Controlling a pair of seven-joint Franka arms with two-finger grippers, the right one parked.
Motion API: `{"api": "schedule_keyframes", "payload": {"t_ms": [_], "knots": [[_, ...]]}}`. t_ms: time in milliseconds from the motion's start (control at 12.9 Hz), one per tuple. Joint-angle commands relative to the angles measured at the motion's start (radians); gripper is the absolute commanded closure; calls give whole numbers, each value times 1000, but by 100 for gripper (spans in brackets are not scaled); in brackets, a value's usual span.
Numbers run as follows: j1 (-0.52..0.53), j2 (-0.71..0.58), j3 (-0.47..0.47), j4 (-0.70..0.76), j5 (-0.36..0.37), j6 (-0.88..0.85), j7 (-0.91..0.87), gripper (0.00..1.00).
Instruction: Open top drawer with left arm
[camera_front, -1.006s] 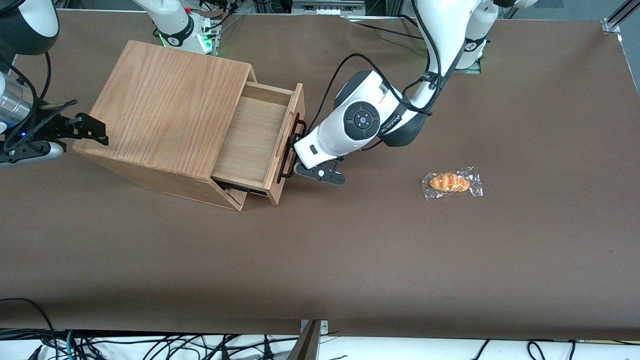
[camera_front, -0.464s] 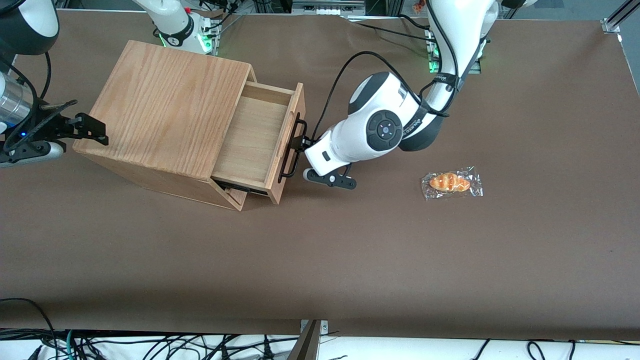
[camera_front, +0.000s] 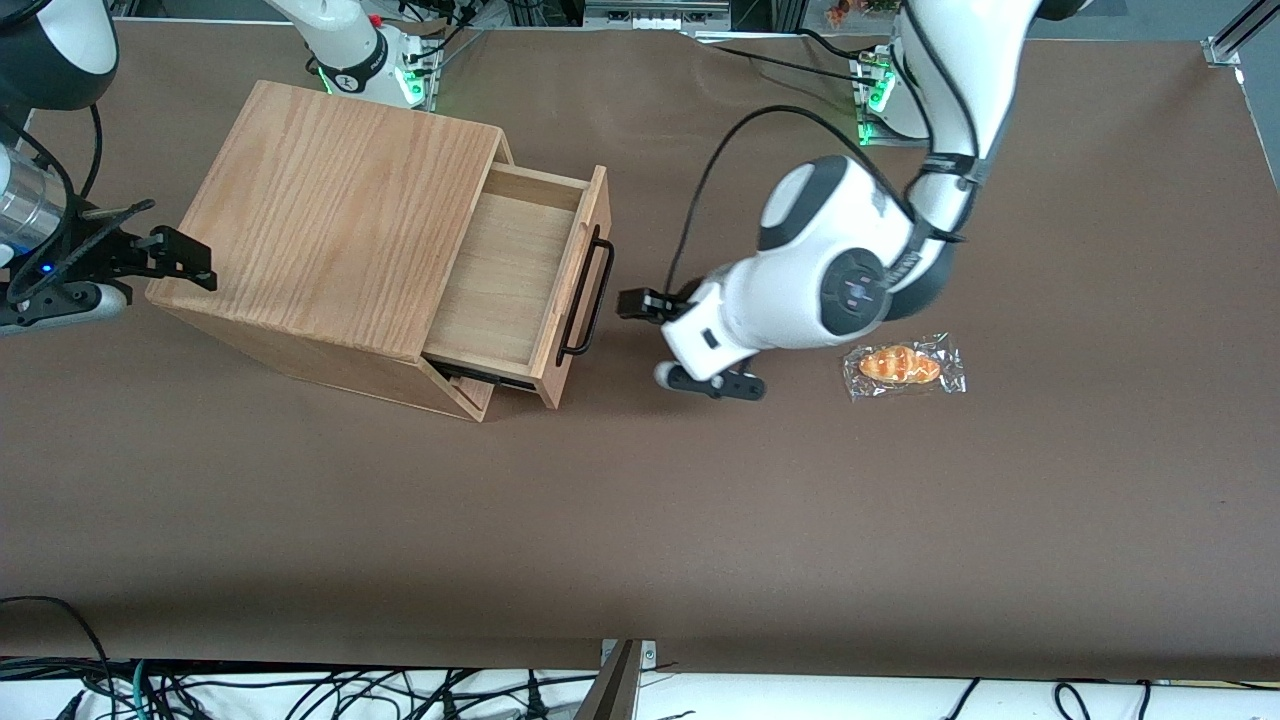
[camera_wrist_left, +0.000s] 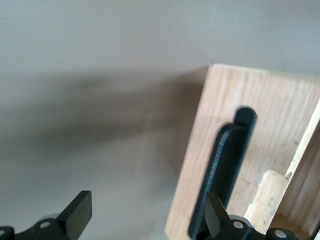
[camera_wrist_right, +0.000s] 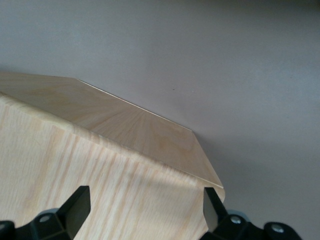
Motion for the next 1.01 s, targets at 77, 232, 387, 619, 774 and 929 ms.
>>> {"api": "schedule_keyframes", "payload": {"t_ms": [77,232,387,619,774,929], "knots": [[128,-31,4,-4,73,-122,16,0],[170,-36,1,-48,265,-141,37,0],[239,-33,2,-61,290,-140,106,0],[336,-34,2,-73,365,-135,241,0],[378,-66,5,-103,437,-135,328,0],[431,-100,4,-137,454,-146,431,0]]}}
